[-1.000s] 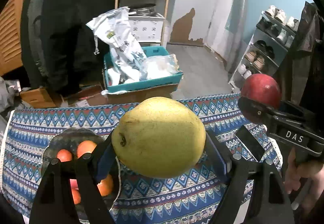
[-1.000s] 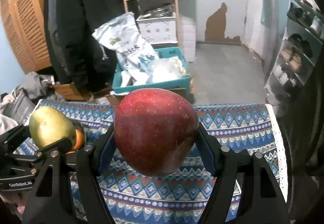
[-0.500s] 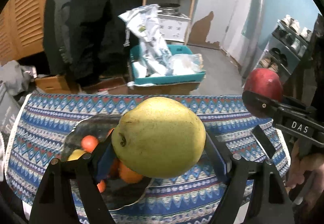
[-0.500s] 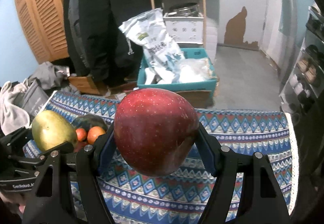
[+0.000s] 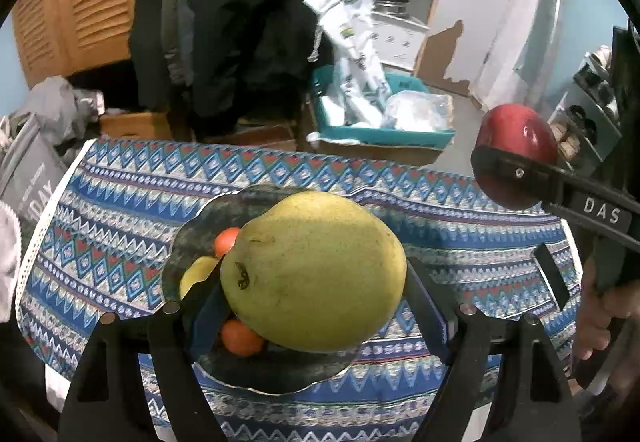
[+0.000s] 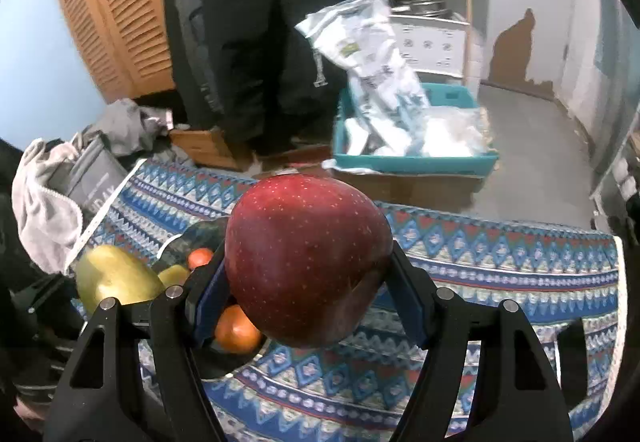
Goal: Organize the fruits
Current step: 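Lower the pear and apple into the bowl and open both tools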
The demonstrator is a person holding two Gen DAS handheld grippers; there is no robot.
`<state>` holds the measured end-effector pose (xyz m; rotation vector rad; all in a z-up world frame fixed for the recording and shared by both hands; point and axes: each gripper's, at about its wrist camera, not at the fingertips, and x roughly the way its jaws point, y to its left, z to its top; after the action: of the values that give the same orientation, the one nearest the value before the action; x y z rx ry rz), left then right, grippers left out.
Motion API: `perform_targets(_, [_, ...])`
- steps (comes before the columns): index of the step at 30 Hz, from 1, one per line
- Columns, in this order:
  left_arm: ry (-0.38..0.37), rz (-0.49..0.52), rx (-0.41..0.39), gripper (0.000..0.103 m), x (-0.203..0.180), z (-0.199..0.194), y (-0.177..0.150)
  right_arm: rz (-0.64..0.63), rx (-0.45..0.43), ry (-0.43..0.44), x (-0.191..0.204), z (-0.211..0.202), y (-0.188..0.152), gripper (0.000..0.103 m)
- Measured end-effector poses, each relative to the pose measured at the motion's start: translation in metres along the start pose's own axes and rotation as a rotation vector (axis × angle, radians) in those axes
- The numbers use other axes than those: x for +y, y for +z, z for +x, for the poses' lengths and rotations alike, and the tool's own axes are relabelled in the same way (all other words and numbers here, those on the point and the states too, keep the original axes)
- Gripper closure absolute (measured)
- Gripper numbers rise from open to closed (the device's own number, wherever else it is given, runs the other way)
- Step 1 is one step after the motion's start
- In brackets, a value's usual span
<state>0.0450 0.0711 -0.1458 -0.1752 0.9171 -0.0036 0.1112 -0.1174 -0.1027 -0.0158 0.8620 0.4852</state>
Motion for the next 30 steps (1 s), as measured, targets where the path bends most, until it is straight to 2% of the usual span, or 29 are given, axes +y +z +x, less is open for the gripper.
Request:
perform_targets(7, [0.039,-0.042,0.047,0.02,0.029,0.016,-0.016,-0.029,0.043,0.036,0.029,0.027,-0.001,0.031])
perform_targets(16, [0.047,-0.068,0.111,0.02,0.047,0.041,-0.032,-0.038,0.111,0.06,0.051,0.062,-0.014,0.031])
perform_targets(30, [0.054,-0.106,0.258,0.02,0.057,0.073,-0.049,-0.036,0.172,0.052,0.059,0.087,-0.026,0.031])
